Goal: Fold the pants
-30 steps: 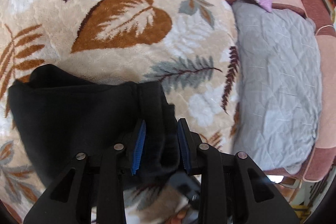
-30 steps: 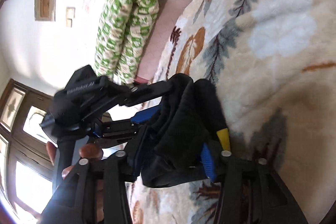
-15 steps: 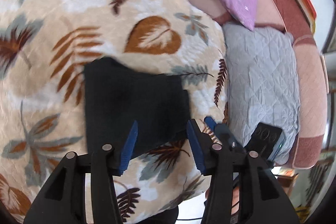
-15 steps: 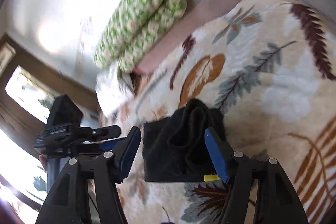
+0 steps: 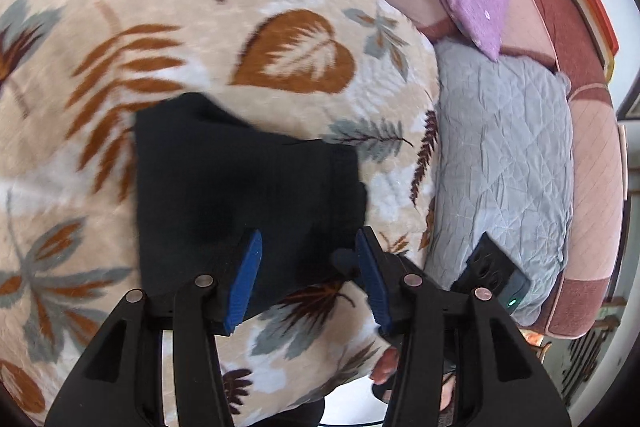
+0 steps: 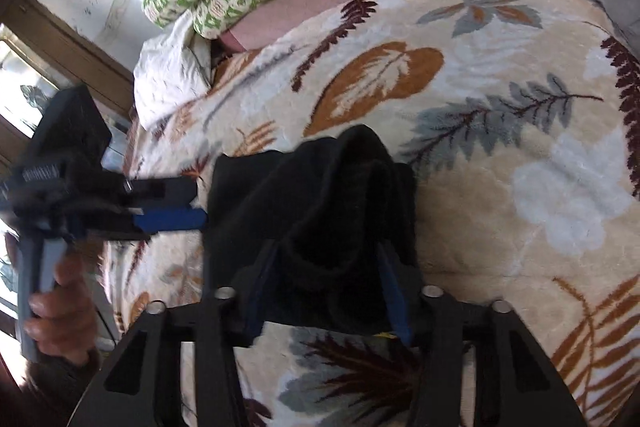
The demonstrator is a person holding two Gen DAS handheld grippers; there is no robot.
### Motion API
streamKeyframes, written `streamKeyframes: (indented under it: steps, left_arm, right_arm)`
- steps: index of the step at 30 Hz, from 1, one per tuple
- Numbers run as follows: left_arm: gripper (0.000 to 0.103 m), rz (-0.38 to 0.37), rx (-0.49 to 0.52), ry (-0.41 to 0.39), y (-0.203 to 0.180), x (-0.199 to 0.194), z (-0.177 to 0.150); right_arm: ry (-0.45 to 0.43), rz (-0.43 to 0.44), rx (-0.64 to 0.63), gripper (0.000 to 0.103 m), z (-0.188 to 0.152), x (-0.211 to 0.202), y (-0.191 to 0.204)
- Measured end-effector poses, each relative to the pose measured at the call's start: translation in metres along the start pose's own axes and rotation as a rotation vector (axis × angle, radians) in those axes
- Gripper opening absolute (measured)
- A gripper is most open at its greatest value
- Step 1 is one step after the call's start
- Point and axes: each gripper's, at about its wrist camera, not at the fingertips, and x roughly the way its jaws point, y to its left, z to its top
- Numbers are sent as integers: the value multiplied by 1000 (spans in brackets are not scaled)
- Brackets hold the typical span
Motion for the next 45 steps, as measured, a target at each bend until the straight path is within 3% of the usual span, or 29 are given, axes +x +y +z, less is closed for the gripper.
streamKeyframes:
  steps: [3,6,10,13,18,22,27,29,32,34,36,39,43,44,45]
  left_arm:
    - [47,12,15,12,-15,13,8]
    - [47,43,11,24,-20,23,16]
    - [47,138,68,54,-32,31,32]
    - [51,218,190,92,-51,33,49]
    - [55,373,350,237,-67,66,65]
    - [55,367,433,303,-73,91,53]
    - [55,414,436,261,-70,111,51]
    - [40,444,431,231,-68,114,50]
    - [35,495,394,178,-60,119,52]
    - [35,481,349,161,-55,120,53]
    - [35,422,284,124,-50,105,52]
    - [35,310,192,54,-38,61,49]
    - [39,240,156,-20,-15,-1,33]
    - [44,222,143,-17,-4,-12,27]
    - [46,194,126,-17,7,-20,22]
  right_arm:
    - [-18,27,21,21,-3,-3,-13]
    - [-40,88,124,20,-10,-4,-38]
    - [-56,111,133,20,-15,-4,-45]
    - [-57,105,108,20,-14,-5,-42]
    - [-60,107,94,20,-14,-3,-42]
    - [-65,116,96,20,-15,-2,-44]
    - [-71,115,118,20,-16,1,-51]
    - [-73,116,134,20,-17,2,-56]
    - [-72,116,157,18,-17,6,-62]
    - [-80,117,170,18,-18,9,-65]
    - [-85,123,191,19,-19,9,-67]
    - [-110,117,186,24,-19,0,-58]
    - [-178,137,162,28,-18,-32,-41]
    - [-204,147,158,37,-17,-41,-39]
    - [-224,151,154,54,-16,-49,-38]
